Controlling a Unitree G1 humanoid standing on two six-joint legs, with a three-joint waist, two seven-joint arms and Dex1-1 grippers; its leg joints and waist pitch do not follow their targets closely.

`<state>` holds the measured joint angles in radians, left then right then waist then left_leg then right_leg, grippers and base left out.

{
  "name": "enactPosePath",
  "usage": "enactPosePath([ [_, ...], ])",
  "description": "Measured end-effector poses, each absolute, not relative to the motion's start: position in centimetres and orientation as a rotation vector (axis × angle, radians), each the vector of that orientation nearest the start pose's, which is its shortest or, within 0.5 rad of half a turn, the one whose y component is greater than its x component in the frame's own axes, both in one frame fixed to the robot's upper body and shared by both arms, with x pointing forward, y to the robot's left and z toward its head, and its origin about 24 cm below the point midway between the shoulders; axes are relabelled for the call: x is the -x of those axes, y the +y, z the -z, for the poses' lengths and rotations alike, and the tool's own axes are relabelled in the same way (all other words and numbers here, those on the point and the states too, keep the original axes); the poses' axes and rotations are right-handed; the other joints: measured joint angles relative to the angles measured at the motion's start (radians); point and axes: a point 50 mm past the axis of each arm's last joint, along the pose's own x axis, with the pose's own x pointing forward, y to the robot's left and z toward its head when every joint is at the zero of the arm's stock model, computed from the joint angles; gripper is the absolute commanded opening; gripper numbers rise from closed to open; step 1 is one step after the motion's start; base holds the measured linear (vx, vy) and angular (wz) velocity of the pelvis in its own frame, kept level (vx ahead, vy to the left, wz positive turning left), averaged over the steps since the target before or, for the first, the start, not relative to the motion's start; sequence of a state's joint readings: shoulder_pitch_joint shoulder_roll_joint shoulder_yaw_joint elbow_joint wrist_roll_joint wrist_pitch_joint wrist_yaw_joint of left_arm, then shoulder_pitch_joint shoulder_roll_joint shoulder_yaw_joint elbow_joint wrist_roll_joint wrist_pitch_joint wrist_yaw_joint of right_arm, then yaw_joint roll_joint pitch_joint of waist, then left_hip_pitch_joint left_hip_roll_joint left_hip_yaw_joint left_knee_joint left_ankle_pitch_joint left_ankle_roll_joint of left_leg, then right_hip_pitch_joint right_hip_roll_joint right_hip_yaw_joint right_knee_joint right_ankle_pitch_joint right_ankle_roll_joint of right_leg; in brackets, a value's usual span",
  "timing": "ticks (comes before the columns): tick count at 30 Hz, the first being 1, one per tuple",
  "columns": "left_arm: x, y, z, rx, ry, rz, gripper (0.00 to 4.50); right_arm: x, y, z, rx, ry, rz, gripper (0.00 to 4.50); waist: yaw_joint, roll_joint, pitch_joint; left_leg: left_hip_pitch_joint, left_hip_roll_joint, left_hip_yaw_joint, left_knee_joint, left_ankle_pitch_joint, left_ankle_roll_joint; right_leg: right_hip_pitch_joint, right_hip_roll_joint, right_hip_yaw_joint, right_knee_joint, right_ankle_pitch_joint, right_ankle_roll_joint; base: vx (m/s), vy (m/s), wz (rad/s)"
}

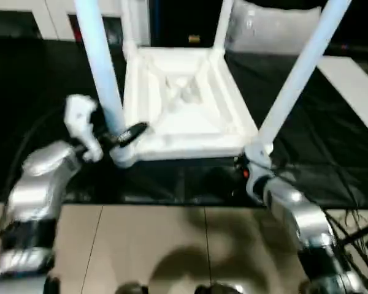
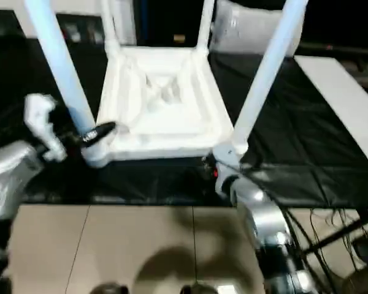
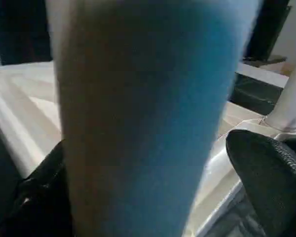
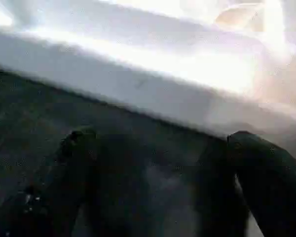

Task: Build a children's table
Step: Rotate table base

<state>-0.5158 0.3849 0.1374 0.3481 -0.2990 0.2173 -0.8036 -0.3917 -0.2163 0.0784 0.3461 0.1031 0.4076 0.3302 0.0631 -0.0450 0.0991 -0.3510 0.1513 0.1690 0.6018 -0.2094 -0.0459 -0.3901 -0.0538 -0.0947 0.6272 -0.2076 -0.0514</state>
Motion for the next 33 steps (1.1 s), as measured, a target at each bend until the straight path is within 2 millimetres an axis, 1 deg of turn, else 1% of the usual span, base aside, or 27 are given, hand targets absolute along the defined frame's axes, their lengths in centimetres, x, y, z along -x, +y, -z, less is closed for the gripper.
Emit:
enactPosePath([
  [2,-33.4,19.4,-11.9,0.013,0.005,0.759,4.44,-32.4,-15.1,-3.2,0.091,0.4,-0.365,4.5,0.0,0.0,0.0,0.0,0.0,0.001,0.001,0.0,0.0,0.0,-0.001,0.0,0.0,0.001,-0.001,0.0,0.0,0.0],
  [3,-33.2,18.6,-12.0,0.04,0.006,0.837,4.44,-32.9,-15.6,-3.1,0.086,0.4,-0.337,4.5,0.001,0.0,0.0,0.0,0.0,0.002,0.001,0.0,0.0,0.0,-0.001,0.0,0.0,0.001,-0.001,0.0,0.0,0.0],
  [5,-32.6,17.4,-12.0,0.064,0.013,0.948,4.44,-33.3,-15.9,-3.2,0.082,0.391,-0.311,4.5,0.005,0.0,0.0,-0.001,0.0,0.002,0.001,0.0,0.0,-0.001,-0.001,0.0,0.0,0.001,-0.001,0.0,0.0,0.0],
  [7,-31.8,16.3,-12.1,0.089,0.025,1.059,4.44,-33.7,-15.6,-3.4,0.077,0.374,-0.31,4.5,0.005,0.0,0.0,-0.001,0.0,0.003,0.001,-0.001,0.0,-0.002,-0.001,0.0,0.001,0.001,-0.001,0.0,0.0,0.0],
  [9,-30.9,15.6,-12.1,0.117,0.045,1.138,4.44,-33.7,-15.9,-3.2,0.072,0.375,-0.303,4.5,-0.005,0.0,0.0,-0.002,0.001,0.004,0.001,0.0,0.001,-0.004,-0.001,0.0,0.002,0.001,-0.002,0.0,0.0,0.0],
  [11,-30.2,14.8,-12.1,0.134,0.055,1.2,4.44,-33.8,-16.2,-3.1,0.067,0.373,-0.292,4.5,-0.011,0.0,0.0,-0.005,0.002,0.005,0.001,0.003,0.005,-0.008,-0.001,0.0,0.004,0.001,-0.002,0.0,0.0,0.0],
  [12,-29.6,14.0,-12.0,0.134,0.059,1.237,4.44,-33.8,-16.2,-3.0,0.067,0.374,-0.292,4.5,-0.015,0.0,0.0,-0.006,0.003,0.005,0.001,0.003,0.005,-0.009,-0.001,0.0,0.004,0.001,-0.002,0.0,0.0,0.0],
  [15,-29.0,12.0,-11.8,0.148,0.053,1.308,4.44,-34.0,-16.2,-2.7,0.074,0.378,-0.294,4.5,-0.019,0.0,0.0,-0.006,0.004,0.005,0.001,0.004,0.005,-0.01,0.0,0.0,0.004,0.002,-0.003,0.0,0.0,0.0],
  [18,-28.7,10.3,-11.6,0.17,0.042,1.355,4.44,-34.2,-16.1,-2.8,0.086,0.369,-0.301,4.5,-0.024,0.0,0.0,-0.006,0.004,0.005,0.001,0.004,0.005,-0.01,0.0,0.0,0.004,0.002,-0.004,0.0,0.0,0.0],
  [20,-28.6,9.1,-11.7,0.187,0.023,1.376,4.44,-34.3,-16.0,-2.9,0.089,0.362,-0.303,4.5,-0.023,0.0,0.0,-0.006,0.004,0.005,0.002,0.005,0.006,-0.01,0.0,0.0,0.004,0.002,-0.005,0.0,0.0,0.0],
  [23,-28.6,7.3,-12.4,0.188,-0.021,1.404,4.44,-34.4,-15.6,-2.9,0.089,0.348,-0.314,4.5,-0.025,0.0,0.0,-0.007,0.004,0.005,0.001,0.005,0.006,-0.01,0.001,0.0,0.004,0.003,-0.005,0.0,0.0,0.0],
  [27,-29.3,5.1,-13.6,0.189,-0.104,1.394,4.44,-34.6,-15.1,-3.0,0.082,0.327,-0.324,4.5,-0.022,0.003,0.0,-0.007,0.004,0.005,0.003,0.005,0.006,-0.009,0.001,0.0,0.004,0.003,-0.006,0.0,0.0,0.0],
  [30,-29.9,4.4,-13.8,0.189,-0.128,1.367,4.44,-34.7,-15.0,-3.1,0.081,0.306,-0.337,4.5,-0.023,0.003,0.0,-0.007,0.004,0.005,0.003,0.005,0.006,-0.009,0.001,0.0,0.004,0.004,-0.006,0.0,0.0,0.0],
  [33,-30.5,4.1,-14.0,0.19,-0.147,1.344,4.44,-34.7,-14.9,-3.3,0.08,0.288,-0.346,4.5,-0.024,0.006,-0.001,-0.007,0.005,0.005,0.004,0.005,0.007,-0.009,0.001,0.0,0.004,0.005,-0.006,0.0,0.0,0.0],
])
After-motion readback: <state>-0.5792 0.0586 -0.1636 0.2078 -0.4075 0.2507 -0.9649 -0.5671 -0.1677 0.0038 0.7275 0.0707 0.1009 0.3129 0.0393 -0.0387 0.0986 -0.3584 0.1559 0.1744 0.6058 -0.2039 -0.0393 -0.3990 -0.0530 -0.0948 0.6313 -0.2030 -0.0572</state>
